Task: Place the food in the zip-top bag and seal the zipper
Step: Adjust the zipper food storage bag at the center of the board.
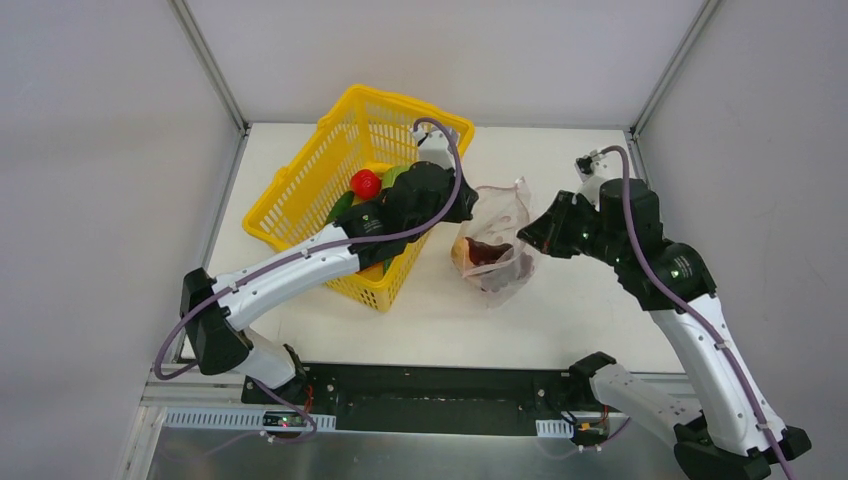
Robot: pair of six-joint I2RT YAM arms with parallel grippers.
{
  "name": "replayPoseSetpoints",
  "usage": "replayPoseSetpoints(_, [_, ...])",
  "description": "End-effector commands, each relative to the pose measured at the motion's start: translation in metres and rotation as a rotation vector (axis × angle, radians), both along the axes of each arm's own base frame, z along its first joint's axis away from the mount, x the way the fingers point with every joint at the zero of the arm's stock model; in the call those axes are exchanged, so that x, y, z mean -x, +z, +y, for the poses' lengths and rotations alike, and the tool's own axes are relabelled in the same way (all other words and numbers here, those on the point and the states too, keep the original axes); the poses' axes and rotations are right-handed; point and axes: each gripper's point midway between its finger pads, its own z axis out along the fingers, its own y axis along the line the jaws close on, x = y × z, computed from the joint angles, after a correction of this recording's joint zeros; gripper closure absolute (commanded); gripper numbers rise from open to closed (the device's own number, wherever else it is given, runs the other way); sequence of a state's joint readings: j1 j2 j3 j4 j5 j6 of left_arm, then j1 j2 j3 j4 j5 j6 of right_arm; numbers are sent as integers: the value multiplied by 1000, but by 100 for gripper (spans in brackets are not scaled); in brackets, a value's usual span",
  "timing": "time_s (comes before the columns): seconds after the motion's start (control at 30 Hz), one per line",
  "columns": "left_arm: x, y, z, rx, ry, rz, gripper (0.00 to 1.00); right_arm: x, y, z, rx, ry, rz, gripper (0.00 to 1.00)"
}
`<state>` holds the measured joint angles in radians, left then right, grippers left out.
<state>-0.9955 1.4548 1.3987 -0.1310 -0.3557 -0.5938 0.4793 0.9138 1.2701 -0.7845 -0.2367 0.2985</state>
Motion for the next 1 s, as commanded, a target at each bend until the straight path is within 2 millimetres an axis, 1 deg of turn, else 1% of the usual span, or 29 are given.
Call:
replayPoseSetpoints(0.0, [-10, 36, -15, 99, -82, -42, 100, -16, 38, -36, 26, -203, -172, 100])
replayPoseSetpoints(0.03, [-12, 39, -18, 138, -99, -30, 100, -19, 47, -40, 19, -231, -206, 100])
replayPoseSetpoints(0.1, [-17, 47, -21, 199, -131, -29, 100, -21, 62, -41, 0, -239, -253, 100])
replayPoseSetpoints(0.13, [-19, 51, -23, 208, -134, -42, 100, -21, 69, -40, -13, -238, -270, 100])
replayPoseSetpoints(0.17, [-20, 51, -24, 194, -138, -45, 100, -23, 72, -38, -23, -233, -281, 100])
replayPoseSetpoints(0.23, [-23, 47, -21, 137, -132, -38, 100, -28, 71, -34, -26, -225, -280, 100])
replayPoseSetpoints(0.27, [-26, 41, -17, 113, -124, -26, 100, -28, 64, -25, -27, -181, -254, 100])
replayPoseSetpoints(0.3, [-30, 33, -12, 95, -114, -9, 92, -31, 54, -19, -18, -160, -220, 100])
replayPoseSetpoints(0.33, [-33, 24, -5, 83, -104, 14, 76, -35, 43, -13, -15, -144, -183, 100])
replayPoseSetpoints(0.37, [-35, 12, 1, 71, -102, 43, 65, -38, 33, -7, -20, -127, -155, 100])
replayPoseSetpoints(0.4, [-37, -3, 7, 57, -106, 83, 47, -41, 22, -3, -25, -127, -125, 100])
replayPoseSetpoints(0.43, [-38, -13, 12, 49, -118, 111, 35, -45, 12, 0, -33, -135, -105, 100])
replayPoseSetpoints(0.47, [-36, -22, 16, 47, -139, 130, 26, -48, 4, 3, -41, -140, -88, 100])
replayPoseSetpoints(0.5, [-35, -27, 20, 44, -154, 136, 21, -51, -4, 6, -49, -142, -71, 100])
replayPoseSetpoints(0.53, [-35, -30, 26, 45, -165, 134, 16, -53, -10, 10, -57, -137, -50, 100])
replayPoseSetpoints(0.6, [-30, -29, 35, 32, -191, 106, 4, -55, -14, 17, -72, -113, -34, 100])
replayPoseSetpoints(0.67, [-24, -20, 45, 13, -219, 65, 2, -59, -15, 21, -74, -111, -29, 100])
replayPoseSetpoints(0.83, [-15, 12, 66, -59, -264, -30, 1, -64, -13, 26, -95, -104, -34, 100])
replayPoseSetpoints(0.9, [-17, 20, 82, -91, -217, -63, 1, -62, -14, 27, -101, -96, -29, 100])
replayPoseSetpoints(0.97, [-31, 19, 107, -155, -115, -62, 1, -60, -14, 27, -105, -93, -30, 100])
